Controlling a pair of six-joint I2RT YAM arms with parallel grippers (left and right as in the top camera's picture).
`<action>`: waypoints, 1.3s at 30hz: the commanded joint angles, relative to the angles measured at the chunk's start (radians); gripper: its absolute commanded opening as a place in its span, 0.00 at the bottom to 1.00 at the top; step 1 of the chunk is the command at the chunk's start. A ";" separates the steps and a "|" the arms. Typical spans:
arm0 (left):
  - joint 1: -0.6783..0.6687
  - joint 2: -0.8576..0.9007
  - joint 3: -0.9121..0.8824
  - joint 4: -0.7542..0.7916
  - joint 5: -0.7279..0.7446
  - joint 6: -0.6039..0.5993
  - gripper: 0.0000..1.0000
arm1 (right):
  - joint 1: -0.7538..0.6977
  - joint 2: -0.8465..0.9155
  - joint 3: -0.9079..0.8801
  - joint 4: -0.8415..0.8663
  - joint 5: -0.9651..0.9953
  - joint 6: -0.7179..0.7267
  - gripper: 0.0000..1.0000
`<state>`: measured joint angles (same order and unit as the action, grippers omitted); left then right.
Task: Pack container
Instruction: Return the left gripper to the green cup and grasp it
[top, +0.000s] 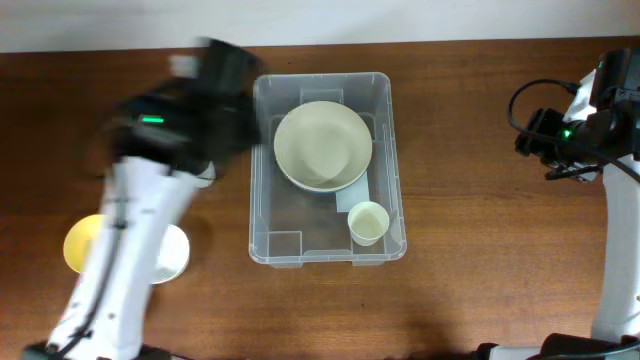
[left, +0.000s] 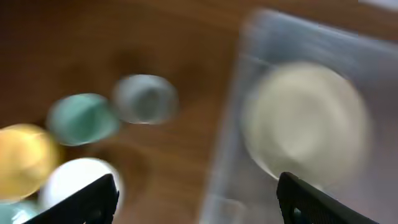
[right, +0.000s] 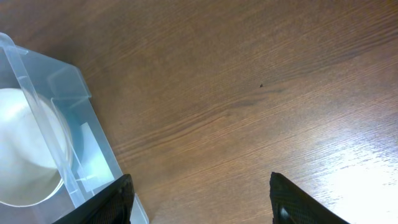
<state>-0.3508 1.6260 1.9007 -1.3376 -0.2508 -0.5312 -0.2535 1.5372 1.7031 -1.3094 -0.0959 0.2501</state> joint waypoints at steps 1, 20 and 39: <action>0.259 0.004 -0.009 -0.042 -0.041 0.013 0.84 | 0.005 0.003 -0.004 0.000 -0.002 -0.010 0.66; 0.638 0.161 -0.462 0.240 0.098 0.100 0.84 | 0.005 0.003 -0.004 0.000 -0.002 -0.010 0.65; 0.649 0.338 -0.465 0.395 0.105 0.164 0.32 | 0.005 0.003 -0.004 -0.003 -0.002 -0.010 0.66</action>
<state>0.2913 1.9495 1.4414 -0.9447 -0.1520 -0.3801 -0.2535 1.5375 1.7031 -1.3098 -0.0959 0.2501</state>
